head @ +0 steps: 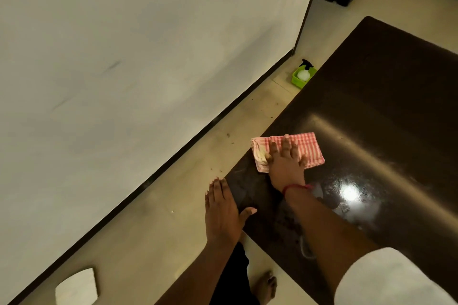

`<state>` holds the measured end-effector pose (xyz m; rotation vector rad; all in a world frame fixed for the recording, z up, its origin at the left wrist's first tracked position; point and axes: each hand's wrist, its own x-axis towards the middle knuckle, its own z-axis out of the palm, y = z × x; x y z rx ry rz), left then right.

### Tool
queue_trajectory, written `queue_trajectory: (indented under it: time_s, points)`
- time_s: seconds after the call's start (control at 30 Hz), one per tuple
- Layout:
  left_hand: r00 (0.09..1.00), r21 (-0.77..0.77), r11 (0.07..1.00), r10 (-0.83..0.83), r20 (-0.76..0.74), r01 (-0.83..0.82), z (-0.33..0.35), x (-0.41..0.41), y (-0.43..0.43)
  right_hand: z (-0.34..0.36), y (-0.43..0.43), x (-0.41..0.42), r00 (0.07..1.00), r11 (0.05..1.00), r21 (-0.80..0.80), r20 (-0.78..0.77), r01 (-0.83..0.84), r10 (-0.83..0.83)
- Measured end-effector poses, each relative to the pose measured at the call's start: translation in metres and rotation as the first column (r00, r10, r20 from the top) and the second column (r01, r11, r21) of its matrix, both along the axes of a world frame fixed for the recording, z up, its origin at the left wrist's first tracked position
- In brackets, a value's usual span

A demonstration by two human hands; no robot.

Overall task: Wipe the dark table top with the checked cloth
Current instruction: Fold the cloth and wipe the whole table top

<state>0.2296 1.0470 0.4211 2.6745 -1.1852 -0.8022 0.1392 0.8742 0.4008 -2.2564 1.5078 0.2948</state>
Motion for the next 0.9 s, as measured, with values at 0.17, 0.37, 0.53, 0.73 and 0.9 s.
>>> queue_trajectory:
  time_s: [0.17,0.37,0.53,0.73,0.9]
  points:
    - [1.0,-0.005,1.0,-0.025,0.002,0.025,0.002,-0.008,-0.002,0.001,0.031,0.011,0.976,0.976,-0.003,-0.015,-0.217,0.217]
    - [0.996,0.004,0.997,-0.082,-0.033,0.082,0.0,-0.012,-0.015,0.002,-0.006,-0.046,0.831,0.831,0.003,-0.009,-0.556,0.556]
    - [0.991,0.031,0.991,-0.126,-0.033,0.127,-0.001,-0.007,-0.028,-0.002,-0.021,-0.052,0.998,0.998,-0.003,0.025,0.059,-0.059]
    - [0.981,0.011,0.981,-0.196,-0.013,0.196,0.0,-0.01,-0.037,0.001,0.036,-0.054,0.95,0.953,-0.008,0.07,-0.303,0.303]
    - [0.969,0.041,0.969,-0.245,0.035,0.243,0.005,-0.013,-0.04,-0.003,-0.019,-0.101,0.99,0.991,-0.001,0.048,-0.135,0.135]
